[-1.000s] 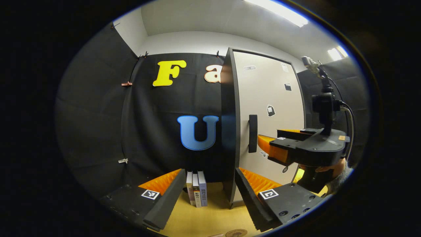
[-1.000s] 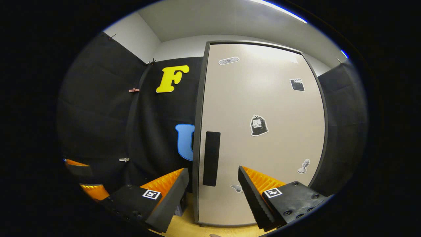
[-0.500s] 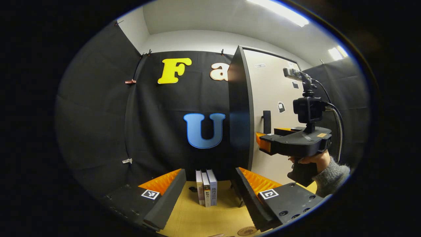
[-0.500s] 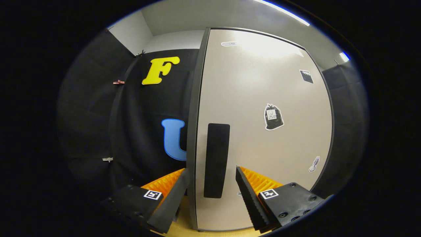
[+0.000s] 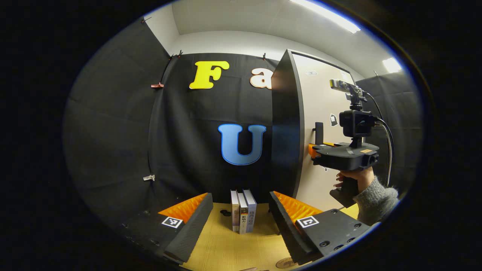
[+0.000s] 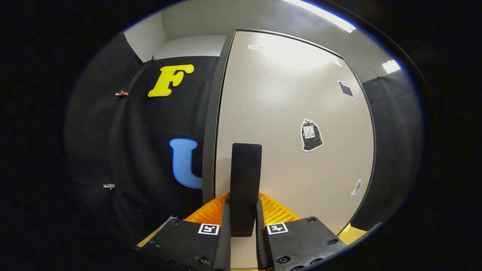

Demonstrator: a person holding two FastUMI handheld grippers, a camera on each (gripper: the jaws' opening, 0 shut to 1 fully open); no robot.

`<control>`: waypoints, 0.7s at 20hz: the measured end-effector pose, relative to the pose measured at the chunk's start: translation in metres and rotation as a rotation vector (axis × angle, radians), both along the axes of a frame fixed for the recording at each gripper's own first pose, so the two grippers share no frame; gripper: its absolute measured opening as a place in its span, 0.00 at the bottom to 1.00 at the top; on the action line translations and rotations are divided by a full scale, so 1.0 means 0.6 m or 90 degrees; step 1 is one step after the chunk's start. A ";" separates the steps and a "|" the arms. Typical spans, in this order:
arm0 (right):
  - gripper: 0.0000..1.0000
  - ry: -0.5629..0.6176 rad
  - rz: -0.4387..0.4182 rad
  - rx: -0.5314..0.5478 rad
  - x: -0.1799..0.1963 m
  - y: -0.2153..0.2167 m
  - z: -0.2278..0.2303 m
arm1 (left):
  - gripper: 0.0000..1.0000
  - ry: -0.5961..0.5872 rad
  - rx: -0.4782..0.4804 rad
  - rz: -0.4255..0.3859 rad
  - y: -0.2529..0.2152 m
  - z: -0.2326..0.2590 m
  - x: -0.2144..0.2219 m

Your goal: Open the cabinet door with the right hand, grasp the bottle in the cabinet with the left hand and place it on the coaster, then close the cabinet door with the right hand.

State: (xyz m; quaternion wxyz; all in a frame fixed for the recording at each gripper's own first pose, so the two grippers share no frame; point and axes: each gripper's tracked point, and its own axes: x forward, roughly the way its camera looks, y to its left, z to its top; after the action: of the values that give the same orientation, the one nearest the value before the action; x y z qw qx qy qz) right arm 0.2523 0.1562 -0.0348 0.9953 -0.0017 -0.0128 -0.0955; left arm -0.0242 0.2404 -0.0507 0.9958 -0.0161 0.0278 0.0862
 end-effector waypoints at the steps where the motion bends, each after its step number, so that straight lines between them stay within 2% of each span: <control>1: 0.26 0.001 0.004 0.000 0.003 0.000 0.001 | 0.95 -0.001 -0.003 0.003 0.003 0.000 -0.002; 2: 0.24 0.005 0.007 -0.004 0.002 -0.002 0.000 | 0.95 -0.003 -0.006 0.006 0.007 0.001 -0.004; 3: 0.15 0.008 0.011 -0.014 0.001 0.000 0.000 | 0.95 -0.003 -0.009 0.007 0.007 -0.002 -0.005; 10: 0.15 0.031 0.064 -0.012 -0.042 0.013 0.008 | 0.95 -0.009 -0.008 0.000 0.008 0.004 0.001; 14: 0.15 0.042 0.081 -0.014 -0.073 0.014 0.016 | 0.94 -0.008 -0.010 -0.018 -0.017 0.015 0.003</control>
State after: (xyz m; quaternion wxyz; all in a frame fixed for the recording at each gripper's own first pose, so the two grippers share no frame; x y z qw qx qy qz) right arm 0.2084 0.1645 -0.0252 0.9992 -0.0153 0.0192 -0.0316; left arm -0.0225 0.2301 -0.0418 0.9969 -0.0237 0.0223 0.0716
